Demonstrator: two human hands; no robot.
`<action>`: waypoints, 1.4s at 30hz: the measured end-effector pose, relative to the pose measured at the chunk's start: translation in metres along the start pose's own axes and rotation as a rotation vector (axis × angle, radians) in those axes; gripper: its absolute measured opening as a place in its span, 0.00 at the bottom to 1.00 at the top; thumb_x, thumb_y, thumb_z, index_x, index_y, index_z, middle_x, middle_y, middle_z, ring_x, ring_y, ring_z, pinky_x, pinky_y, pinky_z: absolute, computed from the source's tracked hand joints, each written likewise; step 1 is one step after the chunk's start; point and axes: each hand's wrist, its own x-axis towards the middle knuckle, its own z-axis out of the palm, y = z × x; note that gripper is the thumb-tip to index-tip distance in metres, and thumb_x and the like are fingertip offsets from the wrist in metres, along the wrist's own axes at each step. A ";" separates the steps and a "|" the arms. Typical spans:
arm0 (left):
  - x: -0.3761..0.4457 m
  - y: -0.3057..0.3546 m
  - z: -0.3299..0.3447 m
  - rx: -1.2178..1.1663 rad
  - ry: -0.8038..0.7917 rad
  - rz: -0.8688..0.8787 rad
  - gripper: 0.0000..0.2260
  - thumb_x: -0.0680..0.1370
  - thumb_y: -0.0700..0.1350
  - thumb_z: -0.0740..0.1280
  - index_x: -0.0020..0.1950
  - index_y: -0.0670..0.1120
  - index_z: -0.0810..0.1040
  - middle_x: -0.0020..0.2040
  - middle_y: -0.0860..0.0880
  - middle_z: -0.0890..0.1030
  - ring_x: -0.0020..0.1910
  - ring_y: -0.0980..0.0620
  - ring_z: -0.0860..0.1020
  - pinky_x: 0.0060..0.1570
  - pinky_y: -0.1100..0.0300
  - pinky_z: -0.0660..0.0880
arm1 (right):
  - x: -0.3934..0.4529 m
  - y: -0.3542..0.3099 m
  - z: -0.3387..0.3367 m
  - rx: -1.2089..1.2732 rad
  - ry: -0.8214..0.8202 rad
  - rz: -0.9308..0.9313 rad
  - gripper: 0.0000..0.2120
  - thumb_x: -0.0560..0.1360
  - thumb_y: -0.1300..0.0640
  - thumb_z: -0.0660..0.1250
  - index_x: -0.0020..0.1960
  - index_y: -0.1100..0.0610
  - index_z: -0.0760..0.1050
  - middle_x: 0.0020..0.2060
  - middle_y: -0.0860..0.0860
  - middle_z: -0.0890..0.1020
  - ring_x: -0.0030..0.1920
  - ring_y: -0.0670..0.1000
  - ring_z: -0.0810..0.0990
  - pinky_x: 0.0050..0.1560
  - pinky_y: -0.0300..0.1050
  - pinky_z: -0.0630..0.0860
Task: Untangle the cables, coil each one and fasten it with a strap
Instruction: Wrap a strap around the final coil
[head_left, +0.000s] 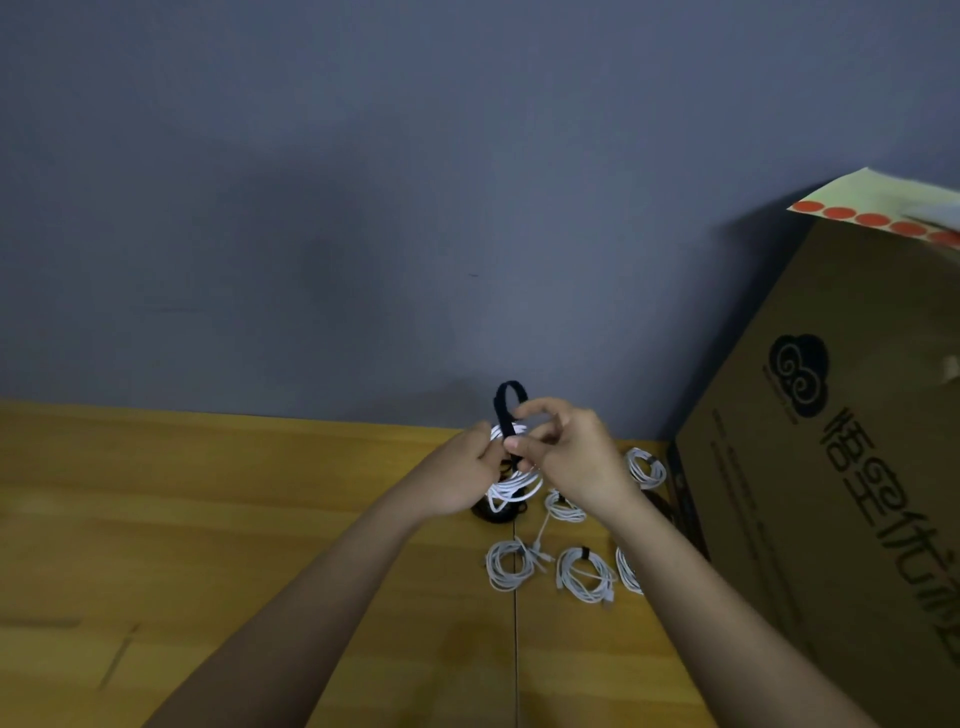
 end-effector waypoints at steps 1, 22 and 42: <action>0.000 -0.002 -0.001 -0.036 -0.033 -0.007 0.12 0.83 0.51 0.52 0.51 0.45 0.69 0.49 0.42 0.76 0.45 0.49 0.73 0.46 0.54 0.69 | -0.001 -0.001 0.000 0.006 0.012 -0.001 0.10 0.74 0.60 0.72 0.53 0.54 0.74 0.27 0.48 0.81 0.25 0.38 0.75 0.28 0.30 0.67; -0.013 0.005 -0.016 -0.086 0.030 0.192 0.12 0.84 0.52 0.51 0.41 0.57 0.66 0.42 0.54 0.76 0.43 0.60 0.75 0.48 0.56 0.69 | -0.003 0.006 -0.001 -0.349 0.310 -0.327 0.12 0.69 0.52 0.75 0.43 0.54 0.73 0.38 0.45 0.74 0.39 0.45 0.70 0.36 0.36 0.67; -0.012 -0.005 -0.001 0.135 -0.053 0.427 0.08 0.83 0.44 0.56 0.51 0.41 0.71 0.45 0.43 0.74 0.43 0.46 0.71 0.44 0.49 0.69 | -0.001 0.023 -0.003 0.662 -0.073 0.189 0.13 0.70 0.64 0.72 0.53 0.66 0.76 0.45 0.58 0.80 0.48 0.54 0.80 0.50 0.44 0.77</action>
